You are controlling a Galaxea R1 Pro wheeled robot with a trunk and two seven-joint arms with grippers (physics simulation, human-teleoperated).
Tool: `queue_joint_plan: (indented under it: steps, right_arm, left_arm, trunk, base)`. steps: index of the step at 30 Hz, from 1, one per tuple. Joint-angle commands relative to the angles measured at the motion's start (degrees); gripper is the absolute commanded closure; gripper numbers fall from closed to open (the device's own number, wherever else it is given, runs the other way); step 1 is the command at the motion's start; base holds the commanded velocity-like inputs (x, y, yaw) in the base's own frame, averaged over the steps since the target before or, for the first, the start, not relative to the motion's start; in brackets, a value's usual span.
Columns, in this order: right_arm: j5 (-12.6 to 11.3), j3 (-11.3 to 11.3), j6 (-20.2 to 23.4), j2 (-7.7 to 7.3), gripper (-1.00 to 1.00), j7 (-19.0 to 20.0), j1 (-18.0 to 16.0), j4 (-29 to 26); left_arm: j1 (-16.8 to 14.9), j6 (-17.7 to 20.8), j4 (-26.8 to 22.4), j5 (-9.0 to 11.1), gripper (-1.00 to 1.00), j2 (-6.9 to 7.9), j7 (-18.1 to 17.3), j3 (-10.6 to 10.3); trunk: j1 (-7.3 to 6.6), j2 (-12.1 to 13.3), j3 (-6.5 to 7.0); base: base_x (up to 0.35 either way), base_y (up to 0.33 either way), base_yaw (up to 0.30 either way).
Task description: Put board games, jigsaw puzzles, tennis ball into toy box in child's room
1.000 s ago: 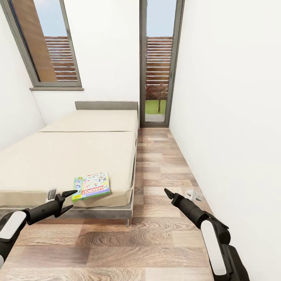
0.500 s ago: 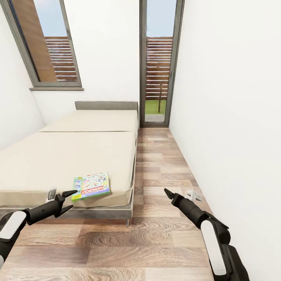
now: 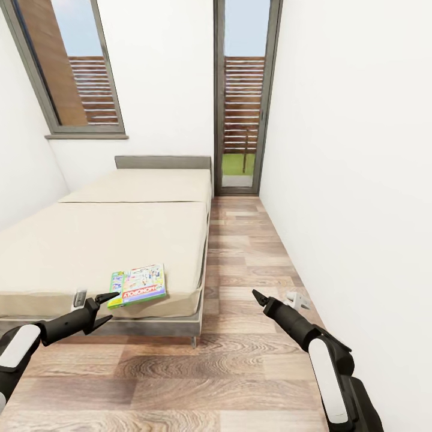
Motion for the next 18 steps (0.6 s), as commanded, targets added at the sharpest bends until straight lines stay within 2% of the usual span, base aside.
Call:
queue_joint_plan:
  steps: [1, 6, 12, 18]
  right_arm:
    - [0.0, -0.2, 0.4, 0.07, -1.00, 0.3, 0.0, 0.0]
    - [0.0, -0.2, 0.4, 0.07, -1.00, 0.3, 0.0, 0.0]
    - [0.0, -0.2, 0.4, 0.07, -1.00, 0.3, 0.0, 0.0]
    - [0.0, -0.2, 0.4, 0.07, -1.00, 0.3, 0.0, 0.0]
  left_arm:
    - [0.0, 0.3, 0.0, -0.2, -1.00, -0.02, -0.2, 0.2]
    - [0.0, 0.3, 0.0, -0.2, -1.00, -0.02, -0.2, 0.2]
    - [0.0, 0.3, 0.0, -0.2, -1.00, -0.02, -0.2, 0.2]
    - [0.0, 0.3, 0.0, -0.2, -1.00, 0.04, -0.3, 0.2]
  trunk:
    - [-0.01, 0.0, -0.05]
    - [-0.01, 0.0, -0.05]
    - [-0.01, 0.0, -0.05]
    - [-0.01, 0.0, -0.05]
  base:
    - [-0.001, -0.002, 0.000]
    - [0.016, -0.001, 0.000]
    - [0.144, 0.000, 0.000]
    - [0.043, 0.000, 0.000]
